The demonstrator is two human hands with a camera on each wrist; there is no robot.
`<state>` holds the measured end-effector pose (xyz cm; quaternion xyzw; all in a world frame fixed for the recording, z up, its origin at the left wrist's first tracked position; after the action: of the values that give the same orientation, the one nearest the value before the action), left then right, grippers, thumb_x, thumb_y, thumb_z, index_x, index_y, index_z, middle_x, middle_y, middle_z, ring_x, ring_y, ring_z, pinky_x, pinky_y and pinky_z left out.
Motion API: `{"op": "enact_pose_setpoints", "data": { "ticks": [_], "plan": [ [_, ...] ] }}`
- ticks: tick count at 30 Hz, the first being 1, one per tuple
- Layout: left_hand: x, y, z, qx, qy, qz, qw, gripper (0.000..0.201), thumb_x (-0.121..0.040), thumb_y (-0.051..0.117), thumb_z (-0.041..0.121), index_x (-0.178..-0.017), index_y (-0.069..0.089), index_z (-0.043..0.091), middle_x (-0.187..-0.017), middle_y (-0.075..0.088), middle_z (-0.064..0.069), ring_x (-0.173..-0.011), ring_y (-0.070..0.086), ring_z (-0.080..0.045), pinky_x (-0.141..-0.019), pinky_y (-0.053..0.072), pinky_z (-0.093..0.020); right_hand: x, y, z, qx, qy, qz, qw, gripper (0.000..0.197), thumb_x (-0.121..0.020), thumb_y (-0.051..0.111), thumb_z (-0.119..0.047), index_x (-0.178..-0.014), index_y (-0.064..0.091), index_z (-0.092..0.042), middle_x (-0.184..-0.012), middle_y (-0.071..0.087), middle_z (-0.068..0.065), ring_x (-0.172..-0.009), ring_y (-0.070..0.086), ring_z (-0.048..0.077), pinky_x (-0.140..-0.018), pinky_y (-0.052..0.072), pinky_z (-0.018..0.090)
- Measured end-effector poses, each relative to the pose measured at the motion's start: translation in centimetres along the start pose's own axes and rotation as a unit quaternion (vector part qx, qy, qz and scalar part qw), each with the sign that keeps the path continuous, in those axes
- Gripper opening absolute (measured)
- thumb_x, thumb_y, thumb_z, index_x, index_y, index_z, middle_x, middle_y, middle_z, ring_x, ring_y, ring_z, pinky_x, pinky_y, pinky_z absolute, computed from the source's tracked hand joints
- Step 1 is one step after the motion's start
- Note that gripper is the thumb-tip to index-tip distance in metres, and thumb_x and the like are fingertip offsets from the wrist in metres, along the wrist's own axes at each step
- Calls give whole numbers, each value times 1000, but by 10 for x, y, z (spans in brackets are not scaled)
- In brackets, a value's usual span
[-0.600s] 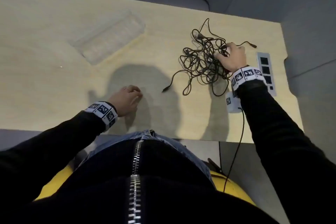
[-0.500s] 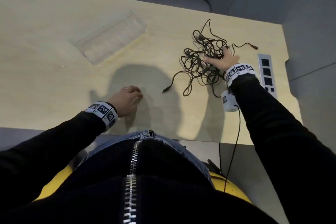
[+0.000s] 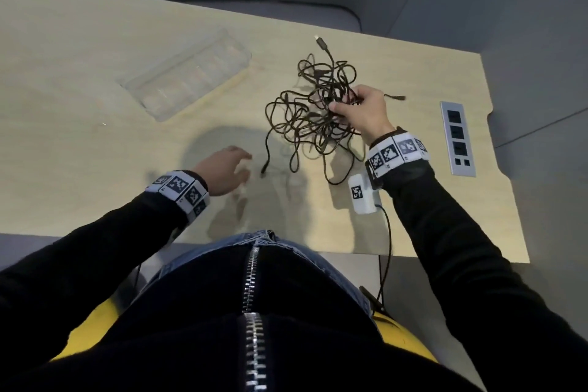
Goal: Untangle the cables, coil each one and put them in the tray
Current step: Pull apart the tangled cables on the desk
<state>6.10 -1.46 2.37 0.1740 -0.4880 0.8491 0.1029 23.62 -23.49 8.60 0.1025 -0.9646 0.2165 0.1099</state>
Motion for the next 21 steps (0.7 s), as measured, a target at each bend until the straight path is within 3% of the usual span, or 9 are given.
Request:
{"op": "enact_pose_setpoints", "data": {
  "ticks": [2,5,7,9,11,13,15,18,21],
  "plan": [
    [-4,-21,26,47,30,88,995,68,-91,55,40,-144,25,8,-146,30,-15,-129,40,-28,-104,37,-41,15,-4,-21,-71,-23,-13,997,29,-78,71,6,-69,50,-12,-71,56,3,-60,59,13,-55,56,21],
    [-4,-58,74,136,97,222,961,108,-75,70,52,-146,7,1,-151,16,-20,-139,23,-30,-114,25,-39,34,-9,-44,-90,-34,-51,994,16,-88,64,-3,-75,58,-10,-76,60,3,-69,60,16,-68,58,30],
    [-5,-76,104,161,144,245,945,130,-61,78,59,-146,0,0,-153,9,-19,-143,15,-27,-116,18,-33,48,-8,-59,-63,-54,-97,992,13,-93,57,-9,-86,67,-9,-85,67,4,-80,64,16,-77,57,35],
    [-10,-89,128,188,176,241,936,142,-48,84,61,-147,-2,6,-153,14,-13,-142,20,-23,-116,21,-33,63,-5,-74,-77,-77,-131,985,16,-95,53,-6,-97,69,-6,-92,69,5,-84,65,14,-74,59,30],
    [-16,-101,143,185,183,268,928,133,-42,84,62,-143,13,11,-139,36,-4,-127,41,-21,-106,36,-36,75,-6,-89,-113,-91,-143,979,17,-94,52,-2,-99,68,-2,-87,69,6,-77,67,12,-67,58,26],
    [-23,-113,152,147,175,302,926,101,-50,81,56,-131,35,15,-120,50,4,-109,52,-18,-91,44,-33,82,-13,-105,-87,-111,-135,981,17,-95,53,-4,-101,68,0,-88,68,12,-75,67,16,-66,59,26],
    [-34,-116,153,96,176,291,935,71,-64,73,48,-123,47,19,-117,57,2,-105,56,-18,-86,47,-32,85,-30,-121,-53,-130,-92,986,18,-95,53,-8,-99,69,0,-92,67,15,-80,69,24,-65,59,28],
    [-55,-107,128,39,130,242,961,43,-79,63,34,-115,48,16,-107,63,-7,-92,58,-27,-73,44,-31,84,-74,-149,-129,-163,16,978,15,-95,53,-7,-89,67,-5,-80,71,9,-76,70,23,-64,59,30],
    [-70,-85,86,-9,38,168,985,30,-93,50,30,-110,44,7,-105,62,-17,-80,51,-27,-68,40,-33,80,-126,-172,-297,-171,78,936,14,-97,50,-8,-91,62,-3,-62,66,2,-65,67,19,-66,56,30]
  ]
}}
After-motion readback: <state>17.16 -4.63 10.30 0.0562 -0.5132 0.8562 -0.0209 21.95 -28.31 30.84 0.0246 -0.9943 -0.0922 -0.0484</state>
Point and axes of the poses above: each hand's wrist, its own x-axis away from the middle knuckle, its own y-axis out of the palm, z = x × y, the point moved 4 cm from there along -x, towards the middle knuckle
